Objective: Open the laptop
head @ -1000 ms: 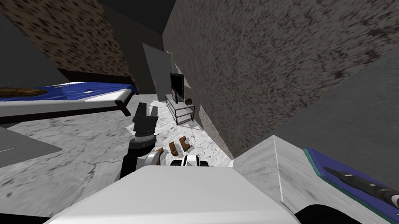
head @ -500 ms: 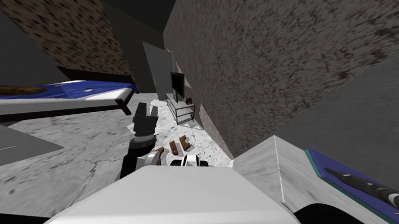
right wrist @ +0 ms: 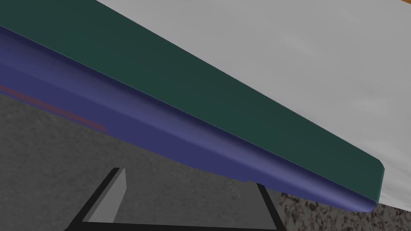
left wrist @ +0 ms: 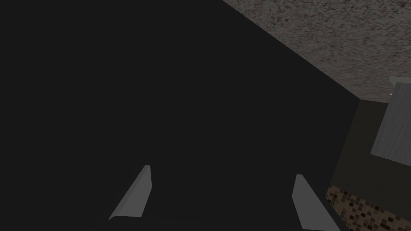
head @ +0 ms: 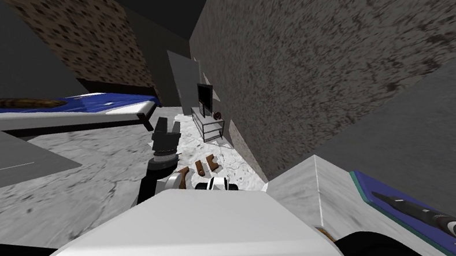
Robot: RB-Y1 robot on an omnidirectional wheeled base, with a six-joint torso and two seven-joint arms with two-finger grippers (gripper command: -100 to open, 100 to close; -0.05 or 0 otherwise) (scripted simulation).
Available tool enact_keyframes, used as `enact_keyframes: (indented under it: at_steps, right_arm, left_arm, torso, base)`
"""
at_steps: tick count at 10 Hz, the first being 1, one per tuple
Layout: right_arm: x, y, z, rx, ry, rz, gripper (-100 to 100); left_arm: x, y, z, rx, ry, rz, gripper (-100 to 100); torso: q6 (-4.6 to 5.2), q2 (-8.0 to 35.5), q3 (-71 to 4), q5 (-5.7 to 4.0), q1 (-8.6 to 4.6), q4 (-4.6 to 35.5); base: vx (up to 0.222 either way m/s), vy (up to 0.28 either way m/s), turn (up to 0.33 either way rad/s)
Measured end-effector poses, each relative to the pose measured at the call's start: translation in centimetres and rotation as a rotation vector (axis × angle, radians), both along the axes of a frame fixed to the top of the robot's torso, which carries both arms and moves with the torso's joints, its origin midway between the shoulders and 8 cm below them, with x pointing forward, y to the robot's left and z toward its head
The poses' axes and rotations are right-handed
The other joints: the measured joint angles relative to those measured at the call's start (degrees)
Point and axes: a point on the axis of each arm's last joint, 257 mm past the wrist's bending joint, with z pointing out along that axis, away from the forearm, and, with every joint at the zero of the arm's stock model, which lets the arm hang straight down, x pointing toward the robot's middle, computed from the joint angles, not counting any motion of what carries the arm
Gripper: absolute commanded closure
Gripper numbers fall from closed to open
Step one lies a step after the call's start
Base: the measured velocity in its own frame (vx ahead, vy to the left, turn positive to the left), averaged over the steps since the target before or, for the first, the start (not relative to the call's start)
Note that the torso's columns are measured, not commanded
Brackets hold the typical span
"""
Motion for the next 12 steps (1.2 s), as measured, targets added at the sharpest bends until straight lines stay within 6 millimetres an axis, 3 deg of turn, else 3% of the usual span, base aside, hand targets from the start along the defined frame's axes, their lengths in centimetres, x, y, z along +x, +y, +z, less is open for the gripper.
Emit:
enact_keyframes:
  at_steps: [2,4,8,9,12]
  right_arm:
    - [0.1,0.1,-0.6,0.003,0.007,-0.001,-100]
    - [0.5,-0.8,0.7,-0.010,0.020,0.001,-100]
    - [0.1,-1.5,0.8,-0.004,0.024,-0.015,-100]
    - [0.2,-1.8,1.5,-0.013,0.031,-0.016,-100]
    - [-0.4,-2.6,2.6,-0.022,0.043,-0.037,-100]
  left_arm:
    - [0.0,0.0,0.0,0.000,0.000,0.000,0]
    - [0.0,0.0,0.0,0.000,0.000,0.000,0]
    - [0.0,0.0,0.0,0.000,0.000,0.000,0]
    - [0.0,0.0,0.0,0.000,0.000,0.000,0]
    - [0.0,0.0,0.0,0.000,0.000,0.000,0]
  torso:
    - [-0.05,0.1,0.1,-0.08,-0.25,0.0]
    - [-0.33,0.1,0.0,0.35,0.12,0.1]
    - [-0.06,0.0,-0.1,0.34,0.14,0.1]
    - [-0.43,0.1,-0.1,0.53,0.33,0.1]
    - [0.10,0.0,-0.2,0.91,0.61,0.1]
  base:
    - [-0.034,0.035,0.046]
    - [-0.075,0.034,0.075]
    - [-0.015,0.012,0.024]
    - [-0.096,0.053,0.110]
    - [-0.012,0.014,0.016]
